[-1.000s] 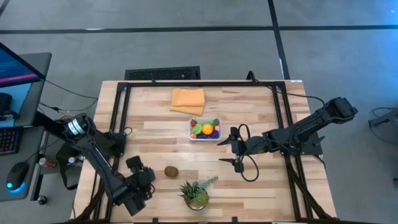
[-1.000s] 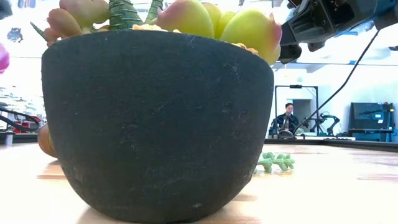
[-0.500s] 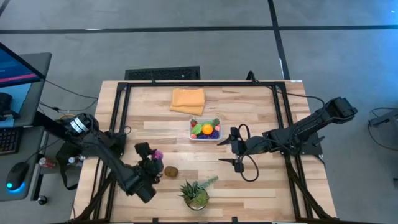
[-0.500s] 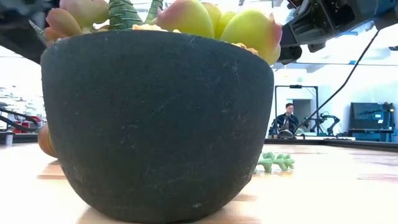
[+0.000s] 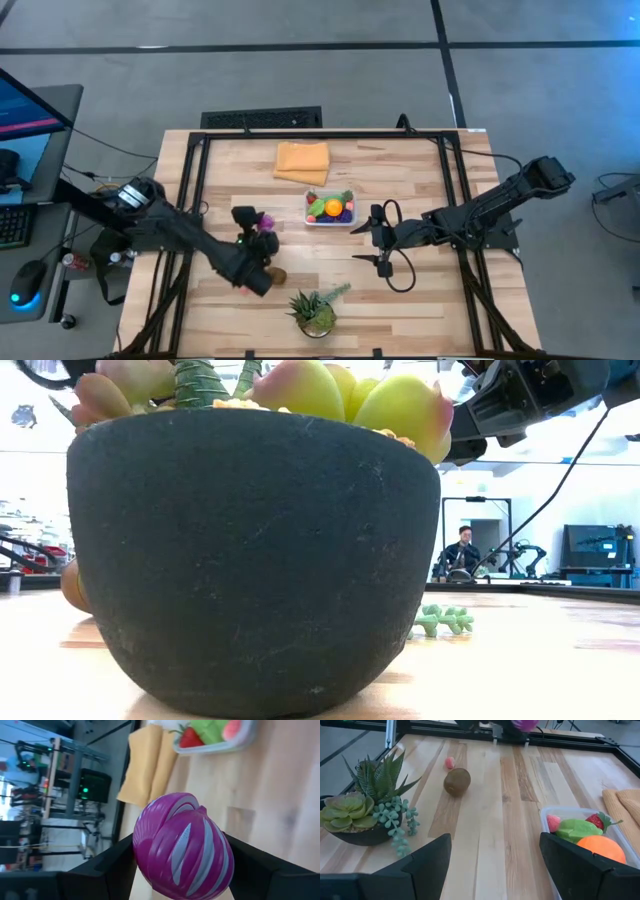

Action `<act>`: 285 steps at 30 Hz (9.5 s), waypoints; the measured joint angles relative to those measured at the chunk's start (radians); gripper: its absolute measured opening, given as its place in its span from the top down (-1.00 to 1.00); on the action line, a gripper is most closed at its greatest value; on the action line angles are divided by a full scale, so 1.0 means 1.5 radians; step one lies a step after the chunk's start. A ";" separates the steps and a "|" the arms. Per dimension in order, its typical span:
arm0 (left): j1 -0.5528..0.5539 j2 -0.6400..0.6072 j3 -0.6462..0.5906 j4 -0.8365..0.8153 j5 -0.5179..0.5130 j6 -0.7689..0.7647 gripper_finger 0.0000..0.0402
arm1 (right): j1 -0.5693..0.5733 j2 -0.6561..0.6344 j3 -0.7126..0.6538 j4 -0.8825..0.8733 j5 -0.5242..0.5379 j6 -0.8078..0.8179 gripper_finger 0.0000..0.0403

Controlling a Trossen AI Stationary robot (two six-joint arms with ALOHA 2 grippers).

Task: Pick and placing Produce into tupperware
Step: Put the purple onion into the transparent container, then put the brown kiwi into the transparent container

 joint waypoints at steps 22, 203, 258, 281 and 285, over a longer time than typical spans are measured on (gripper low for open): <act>0.230 0.000 0.000 0.385 0.061 0.493 -0.21 | 0.000 0.000 0.000 -0.035 0.000 0.005 -0.47; -0.084 -0.370 -0.460 0.809 0.263 0.220 -0.63 | -0.023 0.000 -0.001 0.018 0.002 0.040 -0.47; -0.003 -0.096 -0.475 1.065 0.404 0.282 -0.14 | -0.021 0.000 0.000 0.011 0.000 0.040 -0.47; 0.067 -0.097 -0.310 0.774 0.357 0.395 -0.22 | -0.021 0.000 0.000 -0.002 0.000 0.040 -0.47; 0.069 -0.097 -0.266 0.699 0.330 0.408 -0.24 | -0.021 0.000 0.000 -0.007 0.000 0.040 -0.47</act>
